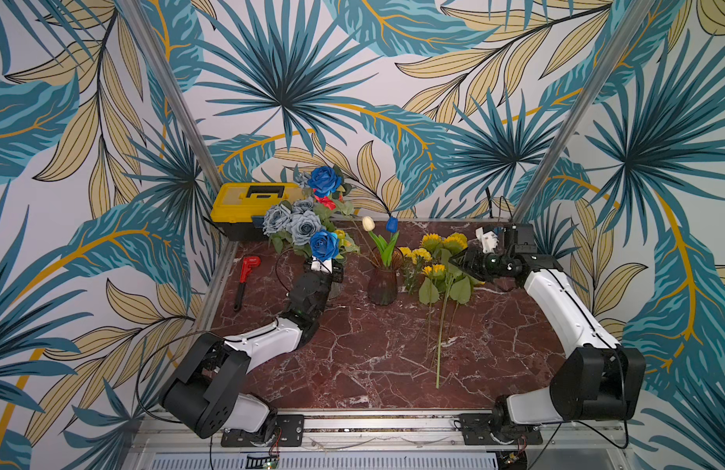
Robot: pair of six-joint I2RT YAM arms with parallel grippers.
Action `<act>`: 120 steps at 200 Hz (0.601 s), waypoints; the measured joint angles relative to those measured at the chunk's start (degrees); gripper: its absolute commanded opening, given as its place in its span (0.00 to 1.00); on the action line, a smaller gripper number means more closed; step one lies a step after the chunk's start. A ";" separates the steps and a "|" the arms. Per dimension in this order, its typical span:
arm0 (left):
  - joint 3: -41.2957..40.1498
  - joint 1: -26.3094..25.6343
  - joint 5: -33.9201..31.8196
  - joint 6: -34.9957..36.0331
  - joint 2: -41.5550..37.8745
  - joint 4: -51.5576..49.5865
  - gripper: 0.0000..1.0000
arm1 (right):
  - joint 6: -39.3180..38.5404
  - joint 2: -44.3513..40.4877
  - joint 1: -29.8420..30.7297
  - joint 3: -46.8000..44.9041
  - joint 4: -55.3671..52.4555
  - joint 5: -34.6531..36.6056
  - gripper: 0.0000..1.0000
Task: Pick out yellow flowers from the vase
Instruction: Pick up the flower from the vase.
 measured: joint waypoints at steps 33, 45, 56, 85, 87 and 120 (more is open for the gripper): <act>-0.02 0.07 0.37 -0.04 -0.02 -0.02 0.20 | 0.00 0.00 0.00 0.00 0.00 0.00 0.49; -0.09 0.13 0.52 -0.15 -0.26 -0.07 0.18 | 0.00 0.00 0.00 0.00 0.00 0.00 0.49; -0.20 0.17 0.57 -0.11 -0.68 -0.07 0.16 | 0.00 0.00 0.00 0.00 -0.02 0.00 0.49; -0.57 0.24 1.11 -0.11 -2.62 -0.13 0.14 | 0.00 0.00 -0.02 0.00 0.00 0.00 0.49; -0.63 0.24 1.18 -0.13 -2.82 -0.13 0.14 | 0.00 0.00 0.00 0.00 0.00 0.00 0.49; -1.88 0.33 3.08 -0.22 -5.90 -0.17 0.11 | -0.02 -0.04 0.00 0.00 -0.02 0.00 0.49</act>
